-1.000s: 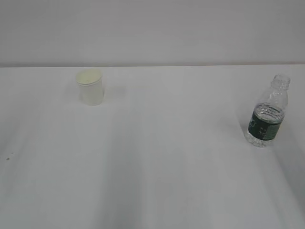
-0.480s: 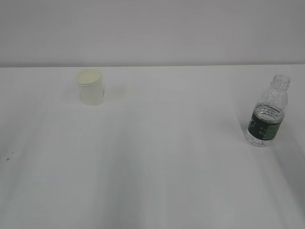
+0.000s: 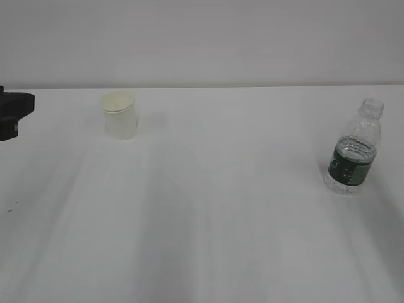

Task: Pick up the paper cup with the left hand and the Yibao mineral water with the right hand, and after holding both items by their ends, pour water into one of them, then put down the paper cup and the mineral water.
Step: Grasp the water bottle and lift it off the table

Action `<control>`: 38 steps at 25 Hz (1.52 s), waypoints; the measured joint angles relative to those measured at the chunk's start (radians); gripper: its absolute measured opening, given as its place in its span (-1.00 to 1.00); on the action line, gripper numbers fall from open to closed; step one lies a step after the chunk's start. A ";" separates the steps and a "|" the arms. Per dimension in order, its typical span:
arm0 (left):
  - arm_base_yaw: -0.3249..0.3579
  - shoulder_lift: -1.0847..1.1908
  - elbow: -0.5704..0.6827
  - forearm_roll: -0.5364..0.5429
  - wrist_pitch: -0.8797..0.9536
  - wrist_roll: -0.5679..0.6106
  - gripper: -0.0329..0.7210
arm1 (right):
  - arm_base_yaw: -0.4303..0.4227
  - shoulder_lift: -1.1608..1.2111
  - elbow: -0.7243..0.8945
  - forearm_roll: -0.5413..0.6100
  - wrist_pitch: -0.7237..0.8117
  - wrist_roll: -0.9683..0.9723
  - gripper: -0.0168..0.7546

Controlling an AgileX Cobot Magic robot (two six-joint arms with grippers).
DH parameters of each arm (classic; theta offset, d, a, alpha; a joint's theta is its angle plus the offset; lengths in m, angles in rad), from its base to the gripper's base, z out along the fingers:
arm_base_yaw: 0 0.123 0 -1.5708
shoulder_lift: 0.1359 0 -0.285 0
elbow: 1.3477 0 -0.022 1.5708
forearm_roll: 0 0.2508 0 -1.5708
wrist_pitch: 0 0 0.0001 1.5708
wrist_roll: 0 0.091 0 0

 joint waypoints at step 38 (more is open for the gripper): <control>0.000 0.148 -0.002 0.001 -0.278 -0.041 0.05 | 0.000 0.374 0.304 -0.163 -0.713 0.204 0.23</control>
